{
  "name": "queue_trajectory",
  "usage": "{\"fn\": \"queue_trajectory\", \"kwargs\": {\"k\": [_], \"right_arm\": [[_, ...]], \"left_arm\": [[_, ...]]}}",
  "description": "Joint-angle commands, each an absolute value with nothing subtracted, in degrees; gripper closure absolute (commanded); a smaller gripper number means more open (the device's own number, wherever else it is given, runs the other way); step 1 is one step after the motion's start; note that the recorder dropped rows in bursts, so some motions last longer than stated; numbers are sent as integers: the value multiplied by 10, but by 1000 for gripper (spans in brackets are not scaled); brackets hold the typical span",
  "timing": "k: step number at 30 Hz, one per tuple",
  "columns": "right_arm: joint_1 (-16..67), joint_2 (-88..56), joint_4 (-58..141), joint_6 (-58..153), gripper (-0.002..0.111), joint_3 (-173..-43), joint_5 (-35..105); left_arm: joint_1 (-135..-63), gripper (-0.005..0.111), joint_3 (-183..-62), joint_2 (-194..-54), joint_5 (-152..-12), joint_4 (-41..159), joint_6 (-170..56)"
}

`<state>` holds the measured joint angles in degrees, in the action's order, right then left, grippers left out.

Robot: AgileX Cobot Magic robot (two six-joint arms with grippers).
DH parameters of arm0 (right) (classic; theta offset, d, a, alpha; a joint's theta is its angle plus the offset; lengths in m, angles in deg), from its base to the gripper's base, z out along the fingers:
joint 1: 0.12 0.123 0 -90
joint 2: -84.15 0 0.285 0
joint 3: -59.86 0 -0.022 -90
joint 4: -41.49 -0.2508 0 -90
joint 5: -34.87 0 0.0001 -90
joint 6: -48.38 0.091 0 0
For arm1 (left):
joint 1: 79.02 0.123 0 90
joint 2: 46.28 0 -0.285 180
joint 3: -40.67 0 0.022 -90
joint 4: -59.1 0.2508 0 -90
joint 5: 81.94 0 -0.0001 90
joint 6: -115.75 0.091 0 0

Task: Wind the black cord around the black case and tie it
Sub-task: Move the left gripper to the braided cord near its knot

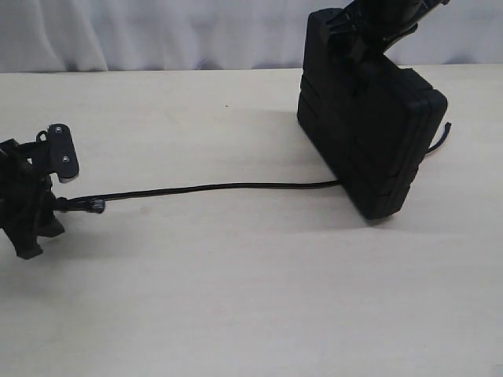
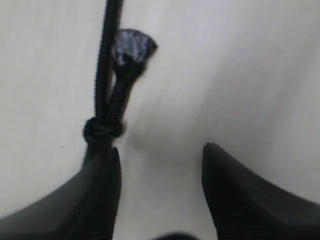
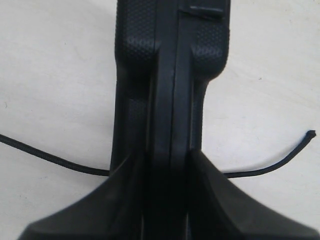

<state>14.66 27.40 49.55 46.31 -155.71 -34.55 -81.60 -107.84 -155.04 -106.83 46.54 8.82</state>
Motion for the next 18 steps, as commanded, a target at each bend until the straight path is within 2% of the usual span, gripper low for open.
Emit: {"fn": "queue_trajectory", "kwargs": {"k": [1,9,18], "right_arm": [[144,277,501,456,104,-1560,-351],[144,277,501,456,104,-1560,-351],[144,277,501,458,104,-1560,-351]], "left_arm": [[-817,59,-1083,-1554,-986,485,93],[-816,59,-1083,-1577,-991,567,94],[-816,59,-1083,-1618,-917,618,94]]}}
